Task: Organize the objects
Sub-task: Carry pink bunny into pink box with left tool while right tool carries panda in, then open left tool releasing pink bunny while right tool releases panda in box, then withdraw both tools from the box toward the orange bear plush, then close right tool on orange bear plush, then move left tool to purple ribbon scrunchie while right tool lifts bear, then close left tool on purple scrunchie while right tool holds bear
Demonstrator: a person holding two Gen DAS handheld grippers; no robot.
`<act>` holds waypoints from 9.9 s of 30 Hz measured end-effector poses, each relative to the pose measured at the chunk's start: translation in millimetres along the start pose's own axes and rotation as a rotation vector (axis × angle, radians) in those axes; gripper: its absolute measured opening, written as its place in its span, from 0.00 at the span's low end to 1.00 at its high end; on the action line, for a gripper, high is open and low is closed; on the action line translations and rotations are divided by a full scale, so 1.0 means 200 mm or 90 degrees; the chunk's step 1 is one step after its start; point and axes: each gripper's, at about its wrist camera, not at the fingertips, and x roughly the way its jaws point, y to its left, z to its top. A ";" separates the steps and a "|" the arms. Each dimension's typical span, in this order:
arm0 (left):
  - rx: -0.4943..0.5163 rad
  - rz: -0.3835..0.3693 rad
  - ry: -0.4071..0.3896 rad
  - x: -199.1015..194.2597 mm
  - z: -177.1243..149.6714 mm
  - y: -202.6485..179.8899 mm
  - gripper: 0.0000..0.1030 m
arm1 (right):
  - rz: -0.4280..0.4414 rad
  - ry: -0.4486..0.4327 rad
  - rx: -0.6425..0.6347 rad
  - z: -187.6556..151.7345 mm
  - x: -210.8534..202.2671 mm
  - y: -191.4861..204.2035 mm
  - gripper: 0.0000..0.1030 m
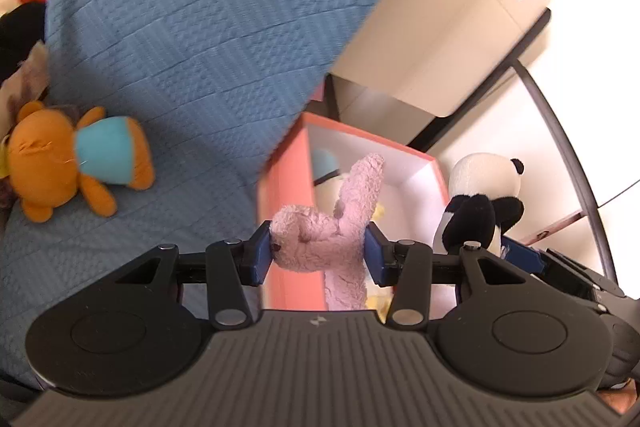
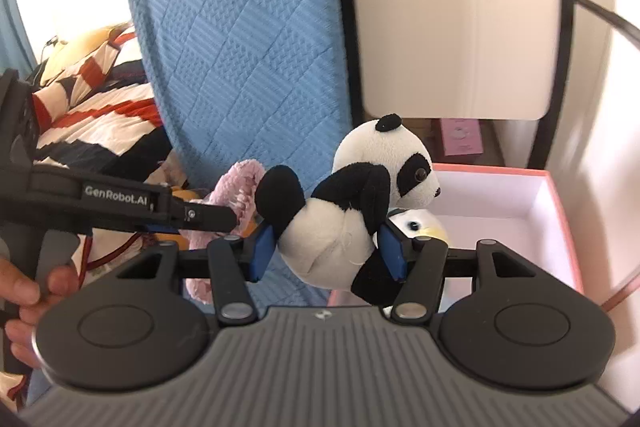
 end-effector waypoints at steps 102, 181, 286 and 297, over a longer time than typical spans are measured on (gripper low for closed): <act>0.038 0.073 -0.154 -0.49 -0.62 0.30 0.69 | 0.025 0.053 0.026 -0.44 0.08 0.30 0.87; -0.066 0.319 -0.186 0.15 -0.29 1.20 0.68 | 0.061 0.182 -0.279 -0.07 1.29 0.86 0.68; -0.077 0.206 -0.016 0.31 -0.54 1.06 0.66 | 0.012 0.193 -0.092 -0.62 1.18 0.58 0.63; -0.085 0.195 0.003 0.30 -0.53 1.06 0.66 | 0.000 0.147 -0.098 -0.57 1.05 0.57 0.58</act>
